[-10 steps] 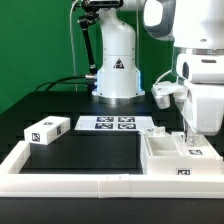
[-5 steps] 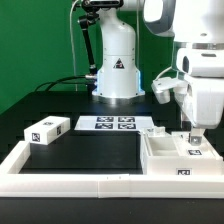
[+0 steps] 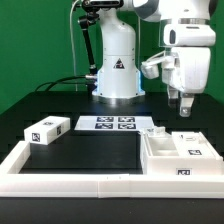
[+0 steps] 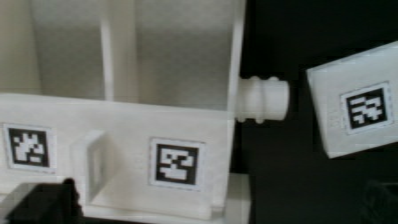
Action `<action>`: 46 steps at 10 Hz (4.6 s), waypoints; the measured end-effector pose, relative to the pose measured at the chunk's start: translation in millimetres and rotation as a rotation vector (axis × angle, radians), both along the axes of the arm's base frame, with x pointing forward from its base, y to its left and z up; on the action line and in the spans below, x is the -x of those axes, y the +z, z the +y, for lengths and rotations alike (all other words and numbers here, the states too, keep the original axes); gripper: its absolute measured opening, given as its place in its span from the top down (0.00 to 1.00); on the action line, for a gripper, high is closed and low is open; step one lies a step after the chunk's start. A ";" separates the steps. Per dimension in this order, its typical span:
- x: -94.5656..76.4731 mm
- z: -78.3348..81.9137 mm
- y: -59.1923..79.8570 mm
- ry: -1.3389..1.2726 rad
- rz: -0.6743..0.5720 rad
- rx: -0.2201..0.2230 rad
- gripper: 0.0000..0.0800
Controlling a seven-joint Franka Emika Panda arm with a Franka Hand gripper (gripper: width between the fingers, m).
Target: Assemble cabinet
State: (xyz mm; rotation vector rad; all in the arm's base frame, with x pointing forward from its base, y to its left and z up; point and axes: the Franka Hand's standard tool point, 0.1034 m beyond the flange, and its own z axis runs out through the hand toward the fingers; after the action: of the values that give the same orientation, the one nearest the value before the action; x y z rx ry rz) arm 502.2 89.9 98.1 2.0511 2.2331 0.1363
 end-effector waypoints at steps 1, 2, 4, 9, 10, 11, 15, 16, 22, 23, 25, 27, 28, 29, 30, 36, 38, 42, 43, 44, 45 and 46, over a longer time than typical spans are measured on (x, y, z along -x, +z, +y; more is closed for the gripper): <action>15.2 -5.3 -7.5 0.000 0.005 -0.006 0.00; 27.1 -6.5 -16.8 -0.035 0.026 -0.011 0.00; 30.4 -6.5 -21.0 -0.066 0.041 -0.011 0.00; 30.3 -13.5 -24.0 0.160 0.015 0.002 0.00; 36.0 -9.3 -28.0 0.198 0.011 0.006 0.00; 44.8 -2.4 -32.3 0.216 0.012 0.008 0.00; 53.8 -1.6 -37.1 0.213 0.020 0.006 0.00; 57.3 -1.8 -39.7 0.262 0.027 0.012 0.00; 77.7 -13.7 -68.8 0.261 0.089 -0.002 0.00; 80.0 -14.3 -72.4 0.258 0.097 -0.004 0.00; 85.0 -14.1 -80.6 0.256 0.116 -0.009 0.00; 88.2 -13.7 -84.8 0.252 0.126 -0.012 0.22; 88.5 -13.6 -85.1 0.252 0.127 -0.012 0.39; 88.7 -13.4 -85.1 0.251 0.127 -0.012 0.39; 89.0 -13.5 -85.3 0.251 0.128 -0.012 0.62; 88.9 -14.4 -85.6 0.248 0.129 -0.013 0.92; 88.7 -17.6 -83.2 0.221 0.127 -0.013 0.92; 88.0 -31.9 -61.6 0.054 0.139 0.015 0.91; 87.0 -34.9 -57.1 0.045 0.142 0.024 0.91; 85.6 -37.6 -53.1 0.037 0.144 0.030 0.91; 87.0 -36.9 -55.4 0.039 0.147 0.028 0.91; 87.9 -37.0 -56.6 0.039 0.150 0.028 0.91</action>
Offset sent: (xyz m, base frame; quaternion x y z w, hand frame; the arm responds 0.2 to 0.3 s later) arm 0.0000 0.0000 0.0000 0.0000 0.0000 0.0000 1.0000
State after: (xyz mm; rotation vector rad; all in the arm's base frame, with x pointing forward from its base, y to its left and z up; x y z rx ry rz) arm 414.3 52.9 41.5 2.0682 2.3467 -0.0477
